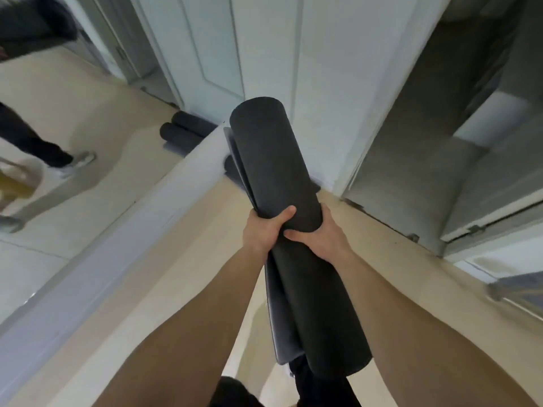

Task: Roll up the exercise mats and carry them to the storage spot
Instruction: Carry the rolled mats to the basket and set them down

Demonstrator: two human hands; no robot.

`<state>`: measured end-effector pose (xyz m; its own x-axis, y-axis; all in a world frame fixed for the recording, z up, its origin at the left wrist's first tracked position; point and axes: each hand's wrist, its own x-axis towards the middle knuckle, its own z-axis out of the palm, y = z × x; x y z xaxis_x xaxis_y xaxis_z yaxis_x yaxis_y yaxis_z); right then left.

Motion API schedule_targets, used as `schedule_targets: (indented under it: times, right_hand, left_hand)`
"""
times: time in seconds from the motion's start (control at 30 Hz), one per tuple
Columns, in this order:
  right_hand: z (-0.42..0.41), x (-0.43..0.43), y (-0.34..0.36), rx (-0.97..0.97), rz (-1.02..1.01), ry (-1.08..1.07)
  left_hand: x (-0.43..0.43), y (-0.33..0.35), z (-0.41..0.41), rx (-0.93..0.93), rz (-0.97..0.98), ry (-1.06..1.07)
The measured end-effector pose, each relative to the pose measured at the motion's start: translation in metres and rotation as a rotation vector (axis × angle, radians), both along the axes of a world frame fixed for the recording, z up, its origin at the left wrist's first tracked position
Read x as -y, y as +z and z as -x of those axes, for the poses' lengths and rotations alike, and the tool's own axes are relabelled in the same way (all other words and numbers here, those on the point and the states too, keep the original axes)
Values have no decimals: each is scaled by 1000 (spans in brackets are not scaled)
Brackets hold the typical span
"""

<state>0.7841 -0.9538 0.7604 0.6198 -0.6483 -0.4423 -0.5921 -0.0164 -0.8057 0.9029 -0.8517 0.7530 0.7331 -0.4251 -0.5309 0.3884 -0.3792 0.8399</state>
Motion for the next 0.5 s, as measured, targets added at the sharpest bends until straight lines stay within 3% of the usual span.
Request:
schedule_targets:
  times: [0.23,0.5]
  right_hand:
    - [-125,111,-131,-208,-36,291]
    - [-253,180,-307,-301,-83,499]
  left_hand:
    - [78,-138,-88,-146,-127,260]
    - [132,-319,-184,-253,-136,445]
